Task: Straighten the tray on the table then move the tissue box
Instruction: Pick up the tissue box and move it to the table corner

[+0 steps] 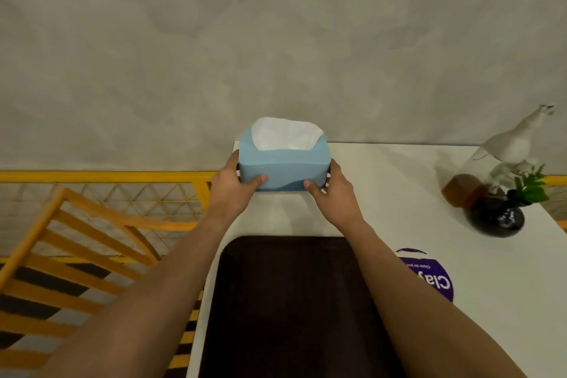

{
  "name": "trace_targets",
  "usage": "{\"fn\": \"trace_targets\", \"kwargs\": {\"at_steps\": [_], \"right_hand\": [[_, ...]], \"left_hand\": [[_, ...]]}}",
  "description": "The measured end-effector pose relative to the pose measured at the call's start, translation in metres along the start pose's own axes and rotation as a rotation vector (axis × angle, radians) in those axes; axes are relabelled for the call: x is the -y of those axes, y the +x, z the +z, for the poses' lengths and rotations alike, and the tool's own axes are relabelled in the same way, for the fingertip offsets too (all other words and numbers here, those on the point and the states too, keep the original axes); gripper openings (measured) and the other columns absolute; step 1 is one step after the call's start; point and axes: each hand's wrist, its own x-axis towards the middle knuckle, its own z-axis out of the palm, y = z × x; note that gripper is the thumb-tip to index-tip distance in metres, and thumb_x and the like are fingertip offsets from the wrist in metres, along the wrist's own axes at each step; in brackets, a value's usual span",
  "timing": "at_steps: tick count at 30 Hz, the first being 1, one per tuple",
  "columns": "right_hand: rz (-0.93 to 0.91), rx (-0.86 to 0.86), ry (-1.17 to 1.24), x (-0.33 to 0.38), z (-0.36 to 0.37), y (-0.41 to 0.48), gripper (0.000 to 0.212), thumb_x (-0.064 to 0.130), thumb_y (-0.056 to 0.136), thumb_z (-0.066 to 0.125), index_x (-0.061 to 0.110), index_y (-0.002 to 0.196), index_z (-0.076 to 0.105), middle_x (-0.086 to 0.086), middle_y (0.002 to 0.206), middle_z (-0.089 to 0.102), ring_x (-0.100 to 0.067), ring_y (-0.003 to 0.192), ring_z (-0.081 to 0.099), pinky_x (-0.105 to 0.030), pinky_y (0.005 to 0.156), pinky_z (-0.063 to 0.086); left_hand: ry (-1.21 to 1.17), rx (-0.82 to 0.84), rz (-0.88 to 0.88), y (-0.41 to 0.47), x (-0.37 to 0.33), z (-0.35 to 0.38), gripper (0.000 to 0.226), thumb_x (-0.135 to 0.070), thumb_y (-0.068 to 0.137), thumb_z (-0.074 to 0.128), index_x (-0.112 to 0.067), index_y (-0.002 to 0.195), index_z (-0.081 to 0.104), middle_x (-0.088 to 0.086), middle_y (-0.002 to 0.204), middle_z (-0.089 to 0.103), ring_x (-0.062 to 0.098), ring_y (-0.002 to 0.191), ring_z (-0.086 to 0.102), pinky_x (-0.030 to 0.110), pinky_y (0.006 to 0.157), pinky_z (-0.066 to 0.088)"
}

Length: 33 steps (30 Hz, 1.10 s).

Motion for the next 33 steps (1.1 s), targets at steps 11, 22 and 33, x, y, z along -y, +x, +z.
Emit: {"fn": "trace_targets", "kwargs": {"at_steps": [11,22,33], "right_hand": [[0.061,0.003,-0.015,-0.010,0.039,0.002,0.065,0.043,0.092,0.069,0.023,0.146,0.039,0.015,0.123,0.054,-0.011,0.109,0.057,-0.016,0.084,0.043],[-0.003,0.006,-0.078,-0.024,0.043,0.021,0.069,0.042,0.087,0.075,0.037,0.144,0.038,0.030,0.113,0.054,0.003,0.093,0.057,-0.005,0.069,0.043],[-0.021,0.058,-0.143,-0.033,0.049,0.084,0.068,0.038,0.089,0.073,0.025,0.146,0.038,0.009,0.115,0.062,-0.017,0.102,0.063,-0.013,0.072,0.042]], "left_hand": [[-0.017,0.089,-0.022,0.011,0.045,-0.008,0.075,-0.038,0.085,0.079,-0.020,0.149,0.046,0.005,0.134,0.065,0.026,0.118,0.064,0.032,0.090,0.056],[0.099,0.084,-0.068,0.028,0.066,0.007,0.093,-0.038,0.076,0.085,-0.018,0.152,0.035,0.007,0.139,0.060,0.031,0.127,0.057,0.047,0.093,0.055],[0.034,0.102,-0.124,0.087,0.074,0.017,0.078,-0.031,0.076,0.087,-0.015,0.141,0.048,0.007,0.130,0.067,0.029,0.117,0.063,0.030,0.083,0.047]]}}
